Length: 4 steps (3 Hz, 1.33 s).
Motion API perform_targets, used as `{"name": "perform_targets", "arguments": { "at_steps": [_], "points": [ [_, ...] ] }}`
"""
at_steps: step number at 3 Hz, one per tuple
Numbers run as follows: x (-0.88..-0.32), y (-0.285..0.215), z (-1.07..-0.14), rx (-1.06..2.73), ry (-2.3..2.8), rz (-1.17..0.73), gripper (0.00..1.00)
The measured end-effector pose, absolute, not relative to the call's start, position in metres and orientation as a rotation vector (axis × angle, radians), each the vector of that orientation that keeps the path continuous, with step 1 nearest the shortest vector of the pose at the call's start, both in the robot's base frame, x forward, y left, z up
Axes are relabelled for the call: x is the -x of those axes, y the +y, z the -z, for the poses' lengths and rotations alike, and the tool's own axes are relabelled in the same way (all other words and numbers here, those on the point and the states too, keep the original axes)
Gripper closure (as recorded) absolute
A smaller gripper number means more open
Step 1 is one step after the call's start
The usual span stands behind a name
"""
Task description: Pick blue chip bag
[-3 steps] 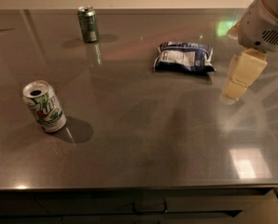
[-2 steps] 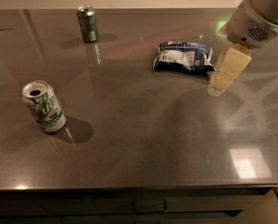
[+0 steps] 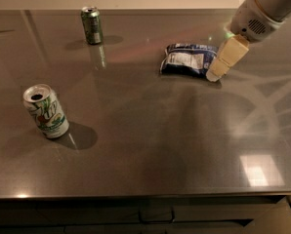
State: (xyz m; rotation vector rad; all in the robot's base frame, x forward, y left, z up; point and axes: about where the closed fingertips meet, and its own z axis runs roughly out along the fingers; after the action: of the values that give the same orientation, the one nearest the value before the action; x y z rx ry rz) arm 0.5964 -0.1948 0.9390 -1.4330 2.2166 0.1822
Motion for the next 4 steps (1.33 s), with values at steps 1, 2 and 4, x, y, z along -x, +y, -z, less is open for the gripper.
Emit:
{"name": "perform_targets", "arguments": {
  "at_steps": [1,2,4],
  "points": [
    [-0.626,-0.199,-0.933,1.359,2.231,-0.234,0.00],
    [-0.653,-0.202,-0.923,1.292,2.250,-0.289,0.00],
    [-0.690,-0.219,-0.900,1.188,2.290,-0.309,0.00]
  ]
}}
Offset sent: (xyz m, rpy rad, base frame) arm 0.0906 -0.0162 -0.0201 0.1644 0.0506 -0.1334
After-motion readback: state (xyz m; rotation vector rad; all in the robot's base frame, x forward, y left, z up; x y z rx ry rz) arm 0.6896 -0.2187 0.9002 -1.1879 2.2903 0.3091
